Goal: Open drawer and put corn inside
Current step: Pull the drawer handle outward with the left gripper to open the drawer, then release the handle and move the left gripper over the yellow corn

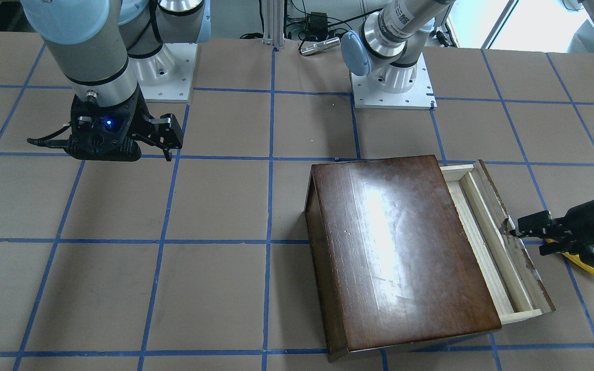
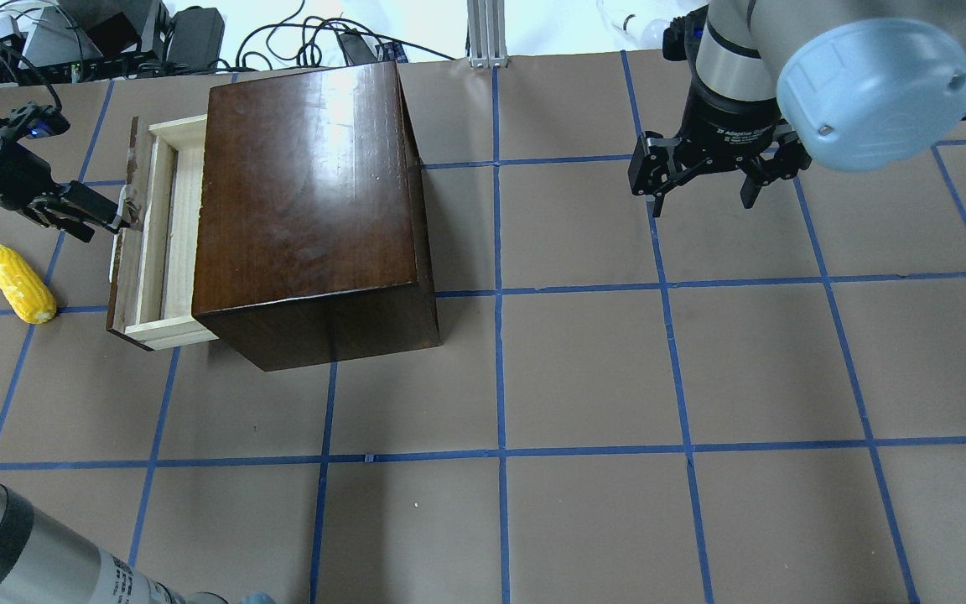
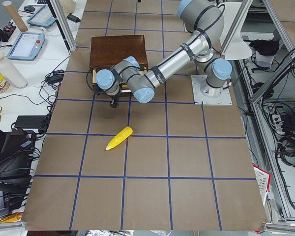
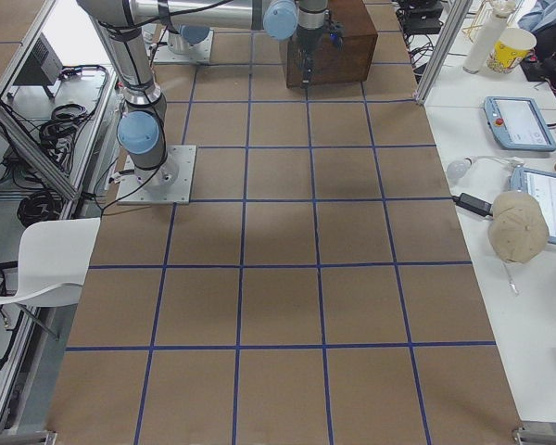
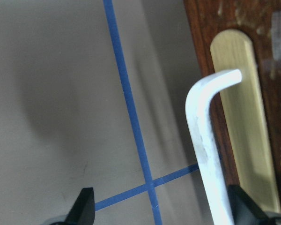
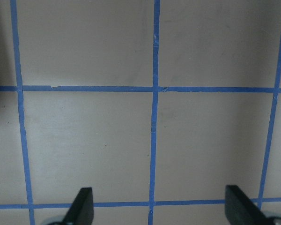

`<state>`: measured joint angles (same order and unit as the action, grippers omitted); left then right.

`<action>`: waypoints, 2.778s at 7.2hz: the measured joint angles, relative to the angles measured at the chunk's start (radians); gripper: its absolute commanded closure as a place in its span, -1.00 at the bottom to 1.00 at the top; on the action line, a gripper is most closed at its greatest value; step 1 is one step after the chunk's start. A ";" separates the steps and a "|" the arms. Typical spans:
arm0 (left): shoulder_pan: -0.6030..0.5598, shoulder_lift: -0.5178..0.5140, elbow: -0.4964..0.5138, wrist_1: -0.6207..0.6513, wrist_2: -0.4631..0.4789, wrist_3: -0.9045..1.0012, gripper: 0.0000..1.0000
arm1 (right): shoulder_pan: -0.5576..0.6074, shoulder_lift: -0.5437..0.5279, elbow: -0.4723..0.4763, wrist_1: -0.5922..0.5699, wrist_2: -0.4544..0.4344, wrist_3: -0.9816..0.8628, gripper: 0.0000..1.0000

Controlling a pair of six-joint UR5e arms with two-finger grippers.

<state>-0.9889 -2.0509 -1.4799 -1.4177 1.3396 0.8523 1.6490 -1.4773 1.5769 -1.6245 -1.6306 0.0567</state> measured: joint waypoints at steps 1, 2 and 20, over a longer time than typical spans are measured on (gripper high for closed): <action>0.009 -0.001 0.001 0.002 0.012 0.022 -1.00 | 0.000 0.000 0.000 0.000 0.000 0.000 -1.00; 0.014 -0.001 0.003 0.004 0.028 0.036 -1.00 | 0.000 0.000 0.000 0.000 0.000 0.000 -1.00; 0.151 -0.101 0.075 0.163 0.216 -0.663 -0.99 | 0.000 0.000 0.000 0.000 0.000 0.000 -1.00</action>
<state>-0.8375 -2.1518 -1.4051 -1.2543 1.5556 0.1895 1.6490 -1.4777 1.5769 -1.6248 -1.6306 0.0568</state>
